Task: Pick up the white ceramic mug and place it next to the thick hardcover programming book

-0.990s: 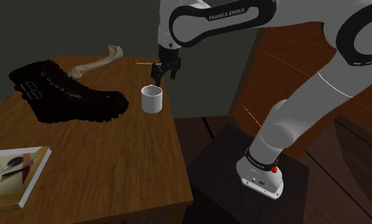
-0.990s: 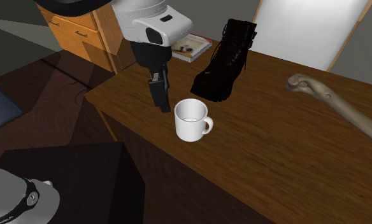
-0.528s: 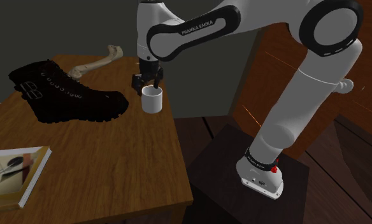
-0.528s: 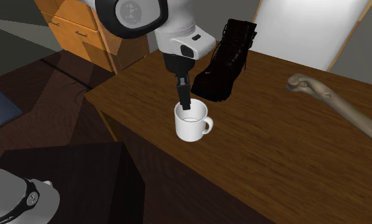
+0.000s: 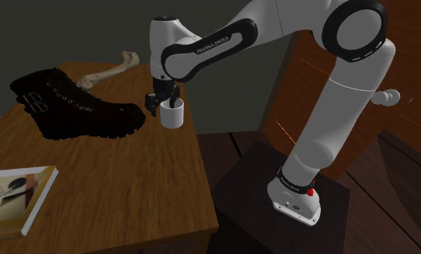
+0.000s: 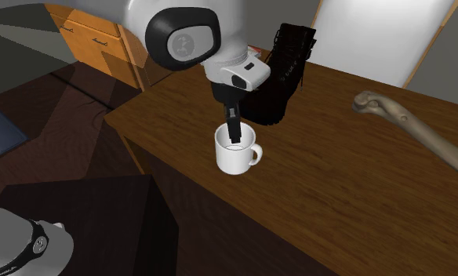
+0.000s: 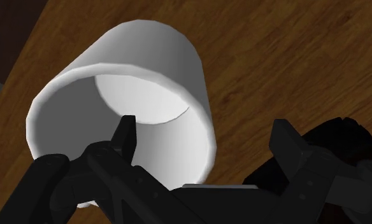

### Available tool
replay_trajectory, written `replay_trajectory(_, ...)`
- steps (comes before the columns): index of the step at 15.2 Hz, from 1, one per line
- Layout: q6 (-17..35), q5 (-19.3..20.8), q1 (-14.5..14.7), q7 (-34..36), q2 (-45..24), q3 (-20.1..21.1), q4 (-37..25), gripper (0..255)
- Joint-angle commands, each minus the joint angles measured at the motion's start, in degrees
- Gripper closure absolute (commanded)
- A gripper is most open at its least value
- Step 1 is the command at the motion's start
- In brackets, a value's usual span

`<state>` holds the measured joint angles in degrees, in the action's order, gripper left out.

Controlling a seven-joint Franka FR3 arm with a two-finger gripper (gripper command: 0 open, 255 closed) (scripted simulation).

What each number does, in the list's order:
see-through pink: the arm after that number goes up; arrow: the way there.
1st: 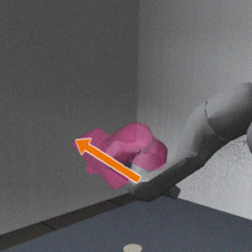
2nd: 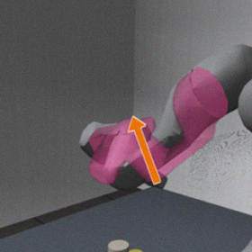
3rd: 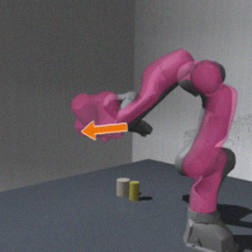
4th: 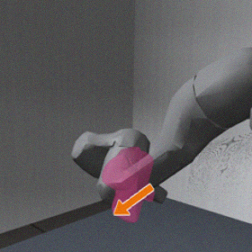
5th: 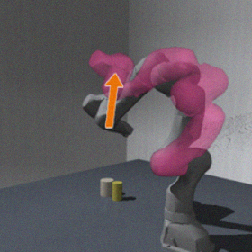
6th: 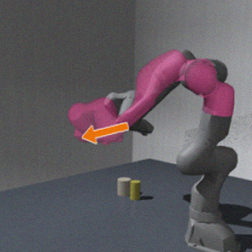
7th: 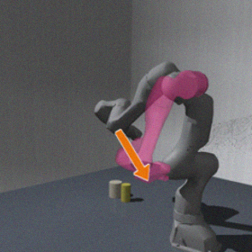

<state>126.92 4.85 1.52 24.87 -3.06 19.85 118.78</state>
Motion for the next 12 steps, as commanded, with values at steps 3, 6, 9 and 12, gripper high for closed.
replay_trajectory(3, 0.87, 0.24, 0.04, 0.22, -0.44, 0.0, 0.44, 0)
replay_trajectory(6, 0.87, 0.24, 0.04, 0.22, -0.44, 0.0, 0.43, 0)
replay_trajectory(9, 0.86, 0.24, 0.04, 0.22, -0.44, 0.0, 0.43, 255)
replay_trajectory(12, 0.86, 0.24, 0.04, 0.22, -0.44, 0.0, 0.43, 255)
